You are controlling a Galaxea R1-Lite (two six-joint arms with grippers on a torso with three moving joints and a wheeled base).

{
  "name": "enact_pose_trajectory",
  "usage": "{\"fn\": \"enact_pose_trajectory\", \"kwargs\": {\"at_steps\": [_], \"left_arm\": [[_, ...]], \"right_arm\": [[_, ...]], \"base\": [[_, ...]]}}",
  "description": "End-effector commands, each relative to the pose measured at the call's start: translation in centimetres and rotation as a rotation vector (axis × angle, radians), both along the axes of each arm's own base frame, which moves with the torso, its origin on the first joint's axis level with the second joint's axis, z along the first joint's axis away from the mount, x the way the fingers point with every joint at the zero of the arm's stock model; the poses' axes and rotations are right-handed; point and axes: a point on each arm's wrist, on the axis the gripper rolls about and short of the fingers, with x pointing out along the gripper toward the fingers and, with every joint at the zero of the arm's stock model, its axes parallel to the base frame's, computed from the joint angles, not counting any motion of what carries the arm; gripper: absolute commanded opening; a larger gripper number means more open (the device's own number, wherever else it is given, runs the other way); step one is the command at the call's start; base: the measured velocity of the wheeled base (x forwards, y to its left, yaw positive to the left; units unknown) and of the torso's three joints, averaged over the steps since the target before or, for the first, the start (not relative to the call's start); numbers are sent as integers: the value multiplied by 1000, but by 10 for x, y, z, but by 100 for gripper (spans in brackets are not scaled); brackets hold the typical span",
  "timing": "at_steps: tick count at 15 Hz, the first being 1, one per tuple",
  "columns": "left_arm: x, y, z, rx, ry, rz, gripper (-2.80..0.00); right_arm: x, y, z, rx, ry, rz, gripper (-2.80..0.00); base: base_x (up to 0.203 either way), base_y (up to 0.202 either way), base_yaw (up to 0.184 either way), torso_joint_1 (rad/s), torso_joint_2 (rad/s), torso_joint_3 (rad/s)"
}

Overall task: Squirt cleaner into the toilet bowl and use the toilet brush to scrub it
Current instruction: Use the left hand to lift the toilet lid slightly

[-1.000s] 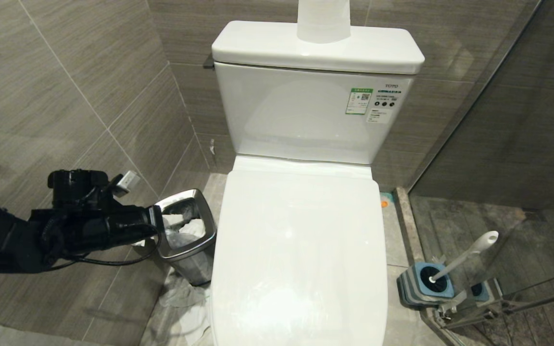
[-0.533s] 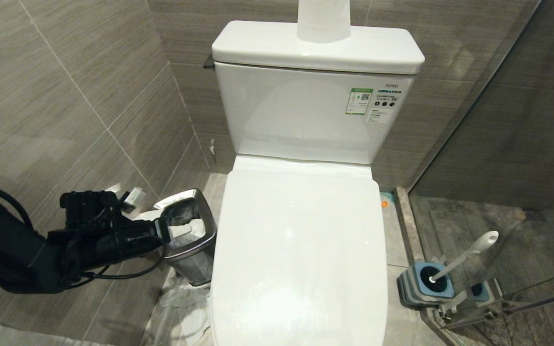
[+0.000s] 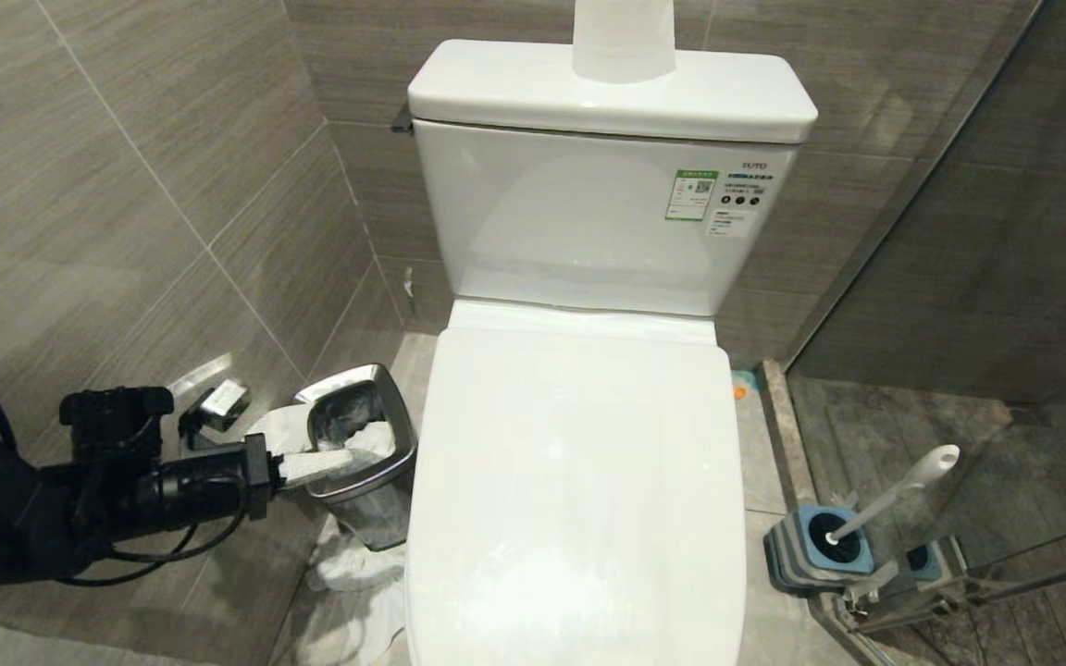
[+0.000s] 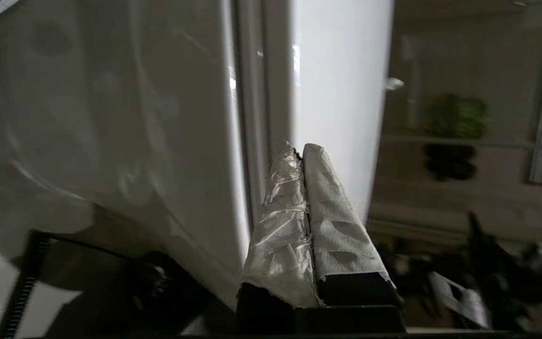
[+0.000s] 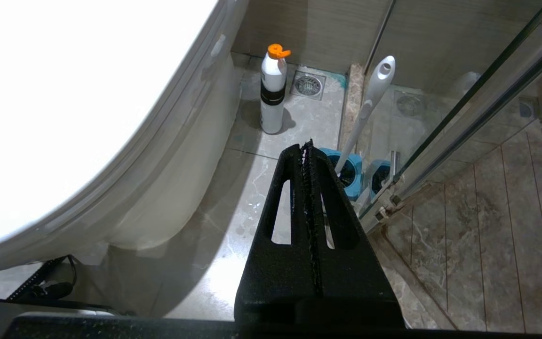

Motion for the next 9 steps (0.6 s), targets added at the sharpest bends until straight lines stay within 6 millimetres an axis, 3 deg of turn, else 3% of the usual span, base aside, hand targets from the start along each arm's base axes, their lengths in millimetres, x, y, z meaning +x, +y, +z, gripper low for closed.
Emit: {"fn": "enact_pose_trajectory", "kwargs": {"at_steps": [1, 4, 9], "left_arm": [[-9, 8, -10, -57, 19, -61, -280], [-22, 9, -41, -44, -13, -131, -280], [-27, 5, -54, -77, -14, -195, -280]], "right_arm": [[0, 0, 0, 0, -1, 1, -280], [0, 0, 0, 0, 0, 1, -280], [0, 0, 0, 0, 0, 1, -280]], "base": [[0, 0, 0, 0, 0, 0], [0, 0, 0, 0, 0, 0], [0, 0, 0, 0, 0, 0]]}}
